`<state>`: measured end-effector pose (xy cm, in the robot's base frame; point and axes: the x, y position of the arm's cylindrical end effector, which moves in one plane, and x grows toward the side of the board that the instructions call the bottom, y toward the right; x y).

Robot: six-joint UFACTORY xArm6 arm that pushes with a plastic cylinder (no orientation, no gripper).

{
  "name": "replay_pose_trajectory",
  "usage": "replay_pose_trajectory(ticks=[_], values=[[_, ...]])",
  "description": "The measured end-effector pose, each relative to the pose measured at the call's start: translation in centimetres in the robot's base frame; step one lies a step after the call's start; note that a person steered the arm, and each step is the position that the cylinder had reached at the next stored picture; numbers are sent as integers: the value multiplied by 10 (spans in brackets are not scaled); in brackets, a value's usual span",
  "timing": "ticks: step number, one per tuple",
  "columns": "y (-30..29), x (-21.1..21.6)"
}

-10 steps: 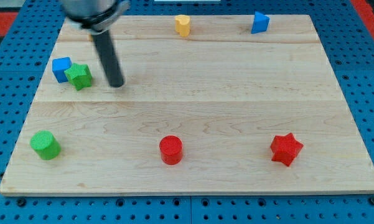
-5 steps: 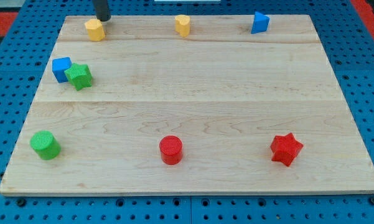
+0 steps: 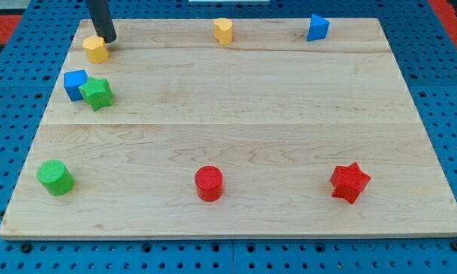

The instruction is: Move yellow blocks towards green star and blue cube

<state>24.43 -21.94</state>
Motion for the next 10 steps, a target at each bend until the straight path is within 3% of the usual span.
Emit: replay_pose_trajectory(ticks=[3, 4, 5, 6, 8, 9, 10], values=[[-35, 19], [-6, 51], [30, 56], [126, 56], [260, 11], [247, -33], [231, -50]])
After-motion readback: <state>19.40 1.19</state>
